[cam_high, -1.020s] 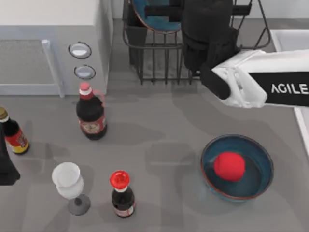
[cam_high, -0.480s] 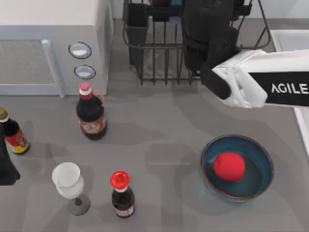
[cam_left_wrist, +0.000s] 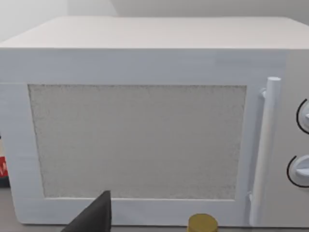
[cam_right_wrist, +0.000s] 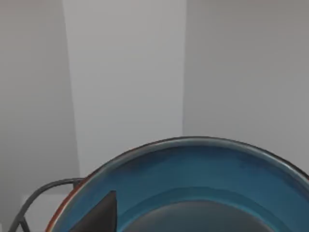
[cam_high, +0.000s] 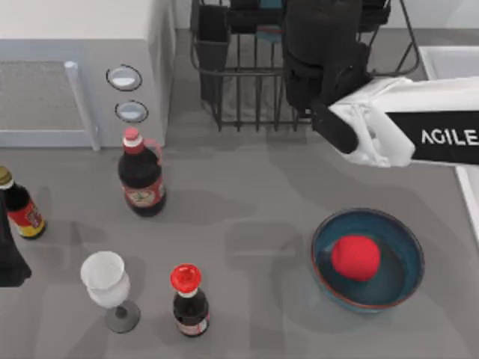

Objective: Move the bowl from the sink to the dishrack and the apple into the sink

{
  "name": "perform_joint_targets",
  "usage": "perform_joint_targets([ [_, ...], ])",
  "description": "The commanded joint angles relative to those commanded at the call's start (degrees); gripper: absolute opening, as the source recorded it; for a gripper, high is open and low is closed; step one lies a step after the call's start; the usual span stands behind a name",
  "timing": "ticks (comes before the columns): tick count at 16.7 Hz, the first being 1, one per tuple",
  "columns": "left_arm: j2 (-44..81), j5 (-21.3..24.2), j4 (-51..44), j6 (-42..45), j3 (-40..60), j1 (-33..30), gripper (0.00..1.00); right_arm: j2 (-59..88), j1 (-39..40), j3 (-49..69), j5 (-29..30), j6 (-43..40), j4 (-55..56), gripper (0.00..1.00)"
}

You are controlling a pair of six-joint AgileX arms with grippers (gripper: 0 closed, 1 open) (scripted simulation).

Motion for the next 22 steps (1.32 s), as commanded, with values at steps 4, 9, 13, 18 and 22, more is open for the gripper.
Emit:
perform_joint_targets([
  [4,0.0,0.0,0.0,0.0,0.0,0.0,1.0,-5.95,-0.09,-5.65,-0.97,-0.21,-2.36,1.0],
  [9,0.0,0.0,0.0,0.0,0.0,0.0,1.0,-26.79,-2.03,-22.84,-4.07,-0.79,-8.46,1.0],
  [13,0.0,0.0,0.0,0.0,0.0,0.0,1.0,-53.03,-7.38,-38.83,-9.41,-1.25,-15.2,1.0],
  [18,0.0,0.0,0.0,0.0,0.0,0.0,1.0,-86.6,-18.24,-57.44,-19.65,-1.46,-25.1,1.0],
  [22,0.0,0.0,0.0,0.0,0.0,0.0,1.0,-105.66,-27.97,-68.75,-29.35,-1.33,-32.98,1.0],
])
